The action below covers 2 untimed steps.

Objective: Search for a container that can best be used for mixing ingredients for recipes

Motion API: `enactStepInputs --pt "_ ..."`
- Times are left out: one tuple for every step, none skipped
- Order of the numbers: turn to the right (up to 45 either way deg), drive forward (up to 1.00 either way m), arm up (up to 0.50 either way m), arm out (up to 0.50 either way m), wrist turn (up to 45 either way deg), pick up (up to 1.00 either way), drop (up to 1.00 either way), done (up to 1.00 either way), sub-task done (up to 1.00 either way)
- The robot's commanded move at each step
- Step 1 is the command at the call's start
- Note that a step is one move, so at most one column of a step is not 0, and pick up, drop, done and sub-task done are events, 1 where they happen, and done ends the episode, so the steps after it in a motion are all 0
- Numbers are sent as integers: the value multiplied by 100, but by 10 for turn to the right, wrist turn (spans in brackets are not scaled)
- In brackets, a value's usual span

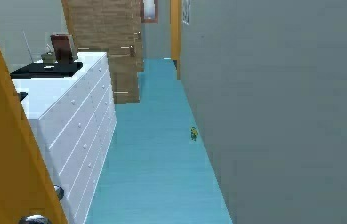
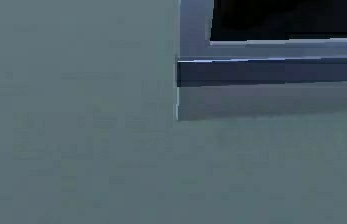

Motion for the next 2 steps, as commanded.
enactStepInputs --pt "0 25 0 0 0 0 0 0 0" --pt "0 100 0 0 0 0 0 0 0"
